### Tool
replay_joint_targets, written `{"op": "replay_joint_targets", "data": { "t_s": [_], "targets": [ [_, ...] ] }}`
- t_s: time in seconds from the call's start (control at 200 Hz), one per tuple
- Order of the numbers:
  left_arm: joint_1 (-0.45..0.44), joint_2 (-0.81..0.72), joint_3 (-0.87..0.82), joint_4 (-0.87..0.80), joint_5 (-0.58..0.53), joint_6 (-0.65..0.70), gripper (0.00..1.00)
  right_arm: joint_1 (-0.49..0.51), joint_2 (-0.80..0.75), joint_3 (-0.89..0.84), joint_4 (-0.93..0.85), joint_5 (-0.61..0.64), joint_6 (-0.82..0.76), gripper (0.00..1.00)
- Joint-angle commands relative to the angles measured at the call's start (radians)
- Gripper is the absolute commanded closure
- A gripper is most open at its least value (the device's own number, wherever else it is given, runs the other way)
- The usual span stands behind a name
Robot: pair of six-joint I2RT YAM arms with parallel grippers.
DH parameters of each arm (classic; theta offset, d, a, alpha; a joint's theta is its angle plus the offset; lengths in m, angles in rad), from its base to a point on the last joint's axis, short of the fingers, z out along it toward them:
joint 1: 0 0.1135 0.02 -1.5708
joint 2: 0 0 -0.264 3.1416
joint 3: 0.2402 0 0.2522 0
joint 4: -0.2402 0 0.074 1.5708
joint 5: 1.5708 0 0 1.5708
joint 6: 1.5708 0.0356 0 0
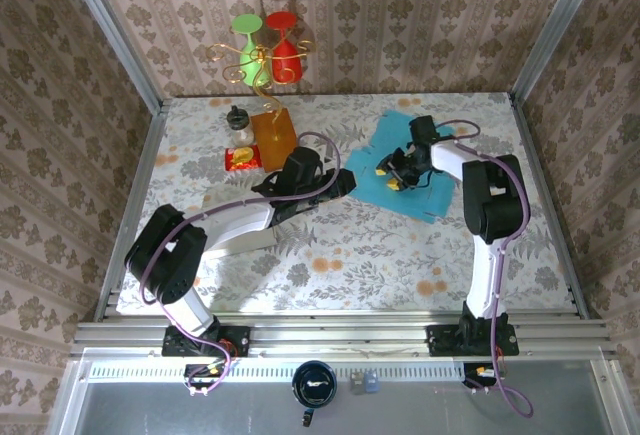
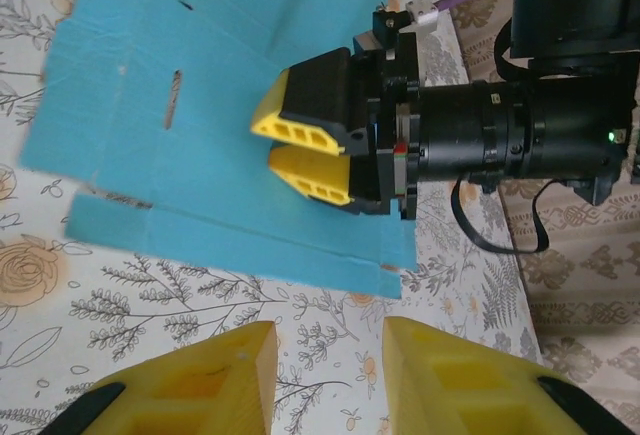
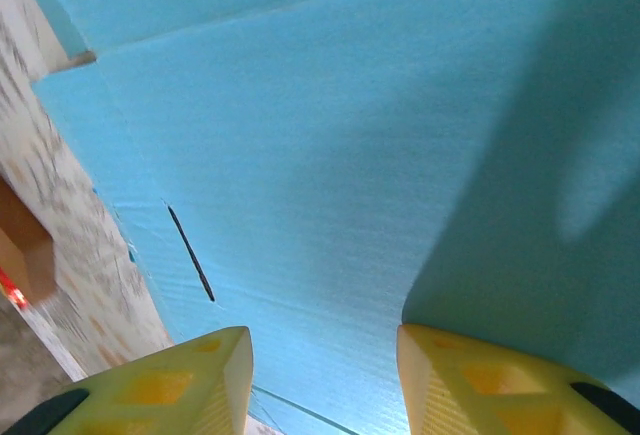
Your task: Fold the paper box
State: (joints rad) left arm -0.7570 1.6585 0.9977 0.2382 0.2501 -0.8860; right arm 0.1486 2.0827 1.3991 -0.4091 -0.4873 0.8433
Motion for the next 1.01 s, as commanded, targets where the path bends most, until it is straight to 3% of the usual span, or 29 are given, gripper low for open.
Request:
{"op": "replay_joint_targets", "data": {
  "t_s": [0.0, 0.245, 0.54, 0.7, 0.805, 0.91, 1.0],
  "targets": [
    [0.016, -0.017, -0.051, 0.025, -0.031, -0.057, 0.67, 0.053, 0.021, -0.006, -0.123, -0.014, -0.101, 0.55],
    [0.017, -0.065, -0.111, 0.020, -0.051, -0.070, 0.66, 0.127, -0.042, -0.054, -0.194, 0.007, -0.226, 0.55],
    [0.029, -0.123, -0.127, -0.097, -0.073, 0.000, 0.63, 0.125, -0.353, -0.200, -0.160, 0.070, -0.245, 0.55],
    [0.079, -0.093, -0.043, -0.225, -0.034, 0.082, 0.62, 0.104, -0.524, -0.306, -0.134, 0.084, -0.139, 0.55],
    [0.100, -0.047, 0.029, -0.333, 0.007, 0.114, 0.61, 0.086, -0.641, -0.447, 0.005, 0.058, 0.023, 0.55],
    [0.095, -0.028, 0.013, -0.332, 0.041, 0.010, 0.60, 0.064, -0.752, -0.569, 0.146, 0.049, 0.147, 0.55],
    [0.077, -0.029, -0.070, -0.221, 0.055, -0.197, 0.60, 0.041, -0.753, -0.585, 0.184, 0.036, 0.174, 0.55]
  ]
}}
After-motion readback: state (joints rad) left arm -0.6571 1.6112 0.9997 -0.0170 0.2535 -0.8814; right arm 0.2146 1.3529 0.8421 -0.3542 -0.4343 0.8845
